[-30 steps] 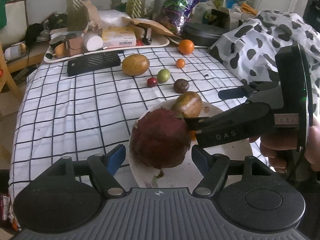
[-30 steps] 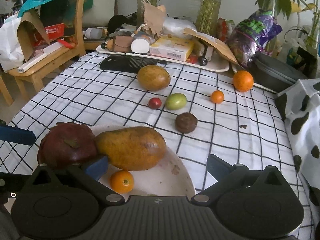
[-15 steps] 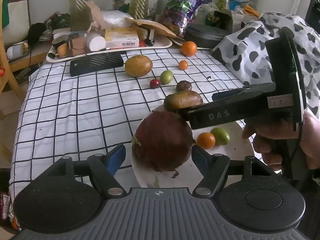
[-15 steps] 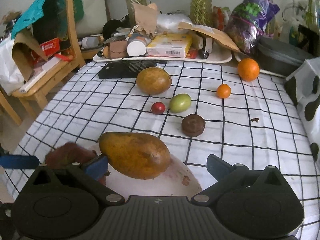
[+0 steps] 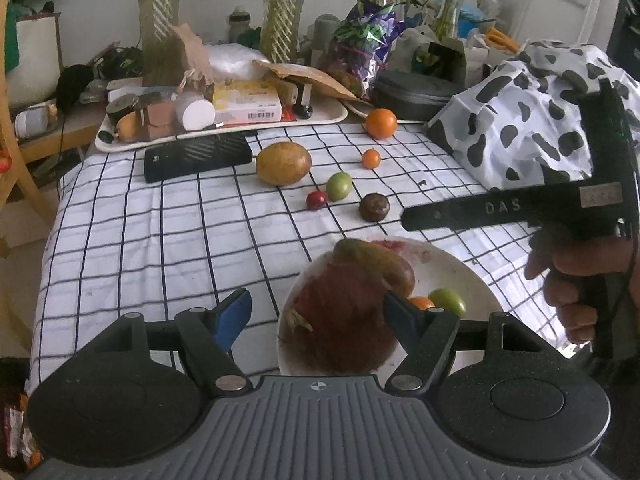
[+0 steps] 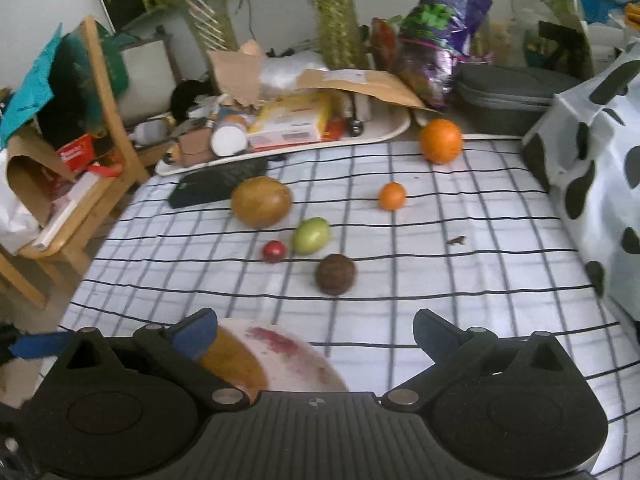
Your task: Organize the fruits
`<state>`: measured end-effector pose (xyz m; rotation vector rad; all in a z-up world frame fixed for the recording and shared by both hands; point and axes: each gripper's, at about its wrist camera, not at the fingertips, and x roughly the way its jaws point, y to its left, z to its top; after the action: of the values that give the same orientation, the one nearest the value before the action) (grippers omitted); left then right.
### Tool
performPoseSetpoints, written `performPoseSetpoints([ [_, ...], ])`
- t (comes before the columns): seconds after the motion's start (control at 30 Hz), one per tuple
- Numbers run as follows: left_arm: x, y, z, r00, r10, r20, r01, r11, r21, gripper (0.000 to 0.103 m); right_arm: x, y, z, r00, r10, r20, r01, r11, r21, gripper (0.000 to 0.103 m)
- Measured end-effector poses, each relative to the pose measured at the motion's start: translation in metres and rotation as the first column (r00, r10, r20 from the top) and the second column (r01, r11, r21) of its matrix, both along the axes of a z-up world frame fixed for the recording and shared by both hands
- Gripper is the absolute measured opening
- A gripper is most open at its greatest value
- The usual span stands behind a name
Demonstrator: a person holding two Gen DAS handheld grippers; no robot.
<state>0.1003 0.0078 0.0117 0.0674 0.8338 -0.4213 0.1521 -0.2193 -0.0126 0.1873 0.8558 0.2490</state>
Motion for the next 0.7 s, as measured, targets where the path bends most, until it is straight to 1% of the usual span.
performPoseSetpoints([
  [0.17, 0.019, -0.003, 0.0, 1.0, -0.022, 0.01, 0.022, 1.0, -0.002, 0.071, 0.002, 0.002, -0.004, 1.0, 0.011, -0.004, -0.011, 0.998, -0.061, 0.103],
  [0.4, 0.05, -0.007, -0.003, 0.999, -0.041, 0.017, 0.041, 0.999, 0.007, 0.071, 0.01, 0.004, -0.007, 0.999, 0.027, 0.019, -0.024, 0.99, -0.136, 0.103],
  [0.5, 0.064, -0.007, -0.005, 0.999, -0.042, 0.024, 0.042, 0.999, 0.013, 0.071, 0.018, 0.001, -0.009, 0.999, 0.032, 0.018, -0.029, 0.991, -0.133, 0.102],
  [0.53, 0.068, -0.007, -0.005, 0.999, -0.042, 0.024, 0.042, 0.999, 0.013, 0.071, 0.021, 0.001, -0.01, 0.999, 0.035, 0.016, -0.033, 0.991, -0.128, 0.099],
  [0.57, 0.073, -0.007, -0.006, 0.999, -0.04, 0.025, 0.04, 0.999, 0.011, 0.071, 0.024, 0.001, -0.011, 0.999, 0.042, 0.014, -0.04, 0.991, -0.126, 0.092],
  [0.7, 0.09, -0.006, -0.009, 0.999, -0.035, 0.019, 0.035, 0.999, 0.004, 0.071, 0.036, 0.006, -0.016, 0.997, 0.071, 0.003, -0.07, 0.987, -0.144, 0.084],
])
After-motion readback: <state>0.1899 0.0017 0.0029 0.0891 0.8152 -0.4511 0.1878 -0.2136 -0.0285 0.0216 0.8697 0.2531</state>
